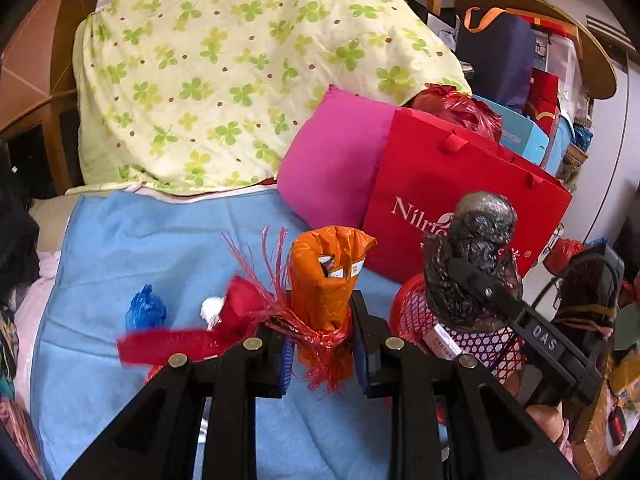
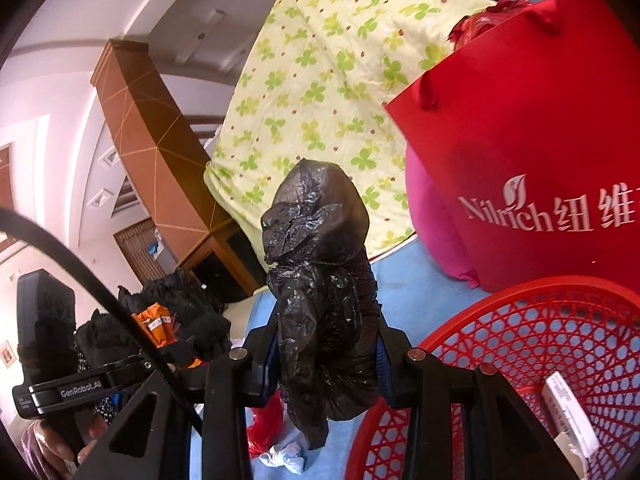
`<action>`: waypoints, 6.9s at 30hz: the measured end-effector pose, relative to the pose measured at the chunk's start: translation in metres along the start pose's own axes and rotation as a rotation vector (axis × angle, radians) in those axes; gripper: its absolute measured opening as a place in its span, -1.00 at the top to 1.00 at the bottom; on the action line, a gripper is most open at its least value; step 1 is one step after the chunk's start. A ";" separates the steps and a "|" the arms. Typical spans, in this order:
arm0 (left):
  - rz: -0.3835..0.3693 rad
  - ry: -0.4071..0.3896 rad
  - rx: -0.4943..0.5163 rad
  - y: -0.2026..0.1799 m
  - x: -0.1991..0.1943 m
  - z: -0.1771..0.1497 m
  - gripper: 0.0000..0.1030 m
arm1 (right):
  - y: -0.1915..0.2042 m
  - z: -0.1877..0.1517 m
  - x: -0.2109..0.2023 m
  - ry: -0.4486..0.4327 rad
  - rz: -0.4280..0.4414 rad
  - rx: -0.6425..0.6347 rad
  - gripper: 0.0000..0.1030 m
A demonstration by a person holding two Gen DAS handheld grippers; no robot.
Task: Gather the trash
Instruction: 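Carry both items to red basket and open right tool over it, then open left tool to drop orange wrapper into red basket, then move both tools back to blanket, right tool toward white mask, then grasp white mask with right tool while left tool grasps red plastic bag, then lift both items and carry them over red basket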
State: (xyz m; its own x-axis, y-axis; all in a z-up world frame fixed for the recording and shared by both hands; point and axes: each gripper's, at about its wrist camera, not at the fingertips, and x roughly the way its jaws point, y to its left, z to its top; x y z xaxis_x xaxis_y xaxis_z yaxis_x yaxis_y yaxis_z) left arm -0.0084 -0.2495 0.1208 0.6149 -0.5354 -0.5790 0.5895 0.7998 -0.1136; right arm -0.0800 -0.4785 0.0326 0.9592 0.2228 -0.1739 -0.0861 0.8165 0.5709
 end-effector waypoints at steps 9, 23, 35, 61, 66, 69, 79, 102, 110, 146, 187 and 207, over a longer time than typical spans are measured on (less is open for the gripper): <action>-0.065 -0.051 0.061 -0.043 -0.006 0.035 0.49 | -0.023 0.010 -0.031 -0.078 -0.032 0.040 0.21; -0.250 -0.007 0.121 -0.125 0.022 0.041 0.48 | -0.068 0.019 -0.078 -0.126 -0.119 0.125 0.13; -0.312 0.015 0.089 -0.128 0.035 0.033 0.48 | -0.087 0.019 -0.090 -0.133 -0.187 0.190 -0.37; -0.154 0.033 0.042 -0.055 0.016 0.003 0.22 | -0.069 0.027 -0.074 -0.182 -0.171 0.197 -0.37; 0.046 -0.011 0.033 -0.013 -0.013 -0.013 -0.12 | -0.028 0.023 -0.052 -0.170 -0.106 0.090 -0.36; 0.132 -0.038 0.027 0.013 -0.031 -0.023 -0.18 | 0.003 0.017 -0.037 -0.161 -0.071 0.001 -0.37; 0.412 -0.045 -0.035 0.110 -0.074 -0.061 -0.29 | 0.088 -0.026 0.028 0.005 0.116 -0.171 -0.41; 0.456 0.152 -0.257 0.221 -0.032 -0.140 -0.29 | 0.080 -0.174 0.205 0.826 -0.081 -0.078 -0.37; 0.447 0.176 -0.268 0.225 -0.024 -0.146 -0.29 | 0.074 -0.201 0.220 0.853 -0.126 -0.105 0.23; 0.303 0.337 -0.200 0.202 0.127 -0.162 -0.09 | 0.066 -0.128 0.161 0.579 -0.126 -0.123 0.24; 0.451 -0.106 0.215 0.011 -0.048 -0.052 -0.07 | 0.083 -0.037 0.032 0.048 -0.029 -0.237 0.24; 0.430 -0.136 0.295 -0.036 -0.035 -0.037 -0.07 | 0.039 -0.008 -0.012 -0.050 -0.101 -0.160 0.24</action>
State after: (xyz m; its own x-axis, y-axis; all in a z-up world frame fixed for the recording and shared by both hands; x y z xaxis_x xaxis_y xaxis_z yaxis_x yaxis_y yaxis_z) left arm -0.0706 -0.2496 0.1154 0.8840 -0.2226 -0.4111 0.3796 0.8550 0.3533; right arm -0.0967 -0.4453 0.0500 0.9771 0.1114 -0.1812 -0.0263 0.9087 0.4167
